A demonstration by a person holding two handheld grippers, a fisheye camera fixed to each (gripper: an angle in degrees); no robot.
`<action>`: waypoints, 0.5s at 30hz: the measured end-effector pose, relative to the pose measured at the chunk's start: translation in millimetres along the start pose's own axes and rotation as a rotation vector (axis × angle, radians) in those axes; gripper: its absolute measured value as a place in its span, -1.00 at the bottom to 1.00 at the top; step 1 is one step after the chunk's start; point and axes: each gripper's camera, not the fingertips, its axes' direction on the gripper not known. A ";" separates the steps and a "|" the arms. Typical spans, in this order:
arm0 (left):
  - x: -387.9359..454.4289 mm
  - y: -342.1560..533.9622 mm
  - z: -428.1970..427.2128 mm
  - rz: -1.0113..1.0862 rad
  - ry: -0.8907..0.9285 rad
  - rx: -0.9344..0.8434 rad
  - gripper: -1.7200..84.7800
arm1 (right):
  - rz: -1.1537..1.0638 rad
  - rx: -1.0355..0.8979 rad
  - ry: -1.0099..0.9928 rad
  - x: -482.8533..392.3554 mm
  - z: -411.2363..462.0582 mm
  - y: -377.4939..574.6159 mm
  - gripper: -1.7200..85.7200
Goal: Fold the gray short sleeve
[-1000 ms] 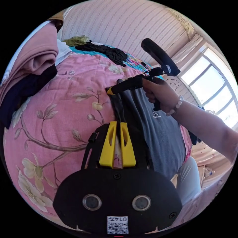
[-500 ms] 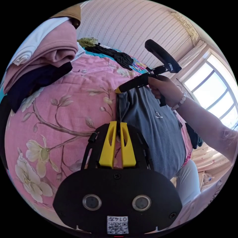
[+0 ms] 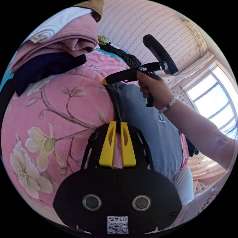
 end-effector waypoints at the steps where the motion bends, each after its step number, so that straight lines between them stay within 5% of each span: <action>1: 1.3 0.1 -0.8 0.003 0.007 0.000 -0.87 | -0.027 0.045 -0.013 -2.2 -16.6 7.7 -0.82; 9: 15.5 39.5 -40.2 0.069 -0.024 0.064 -0.85 | -0.001 0.287 0.153 17.3 -158.7 180.2 -0.80; 15: 45.2 83.3 -50.4 0.106 -0.147 -0.020 -0.87 | 0.411 0.297 0.282 48.6 -216.6 409.7 -0.82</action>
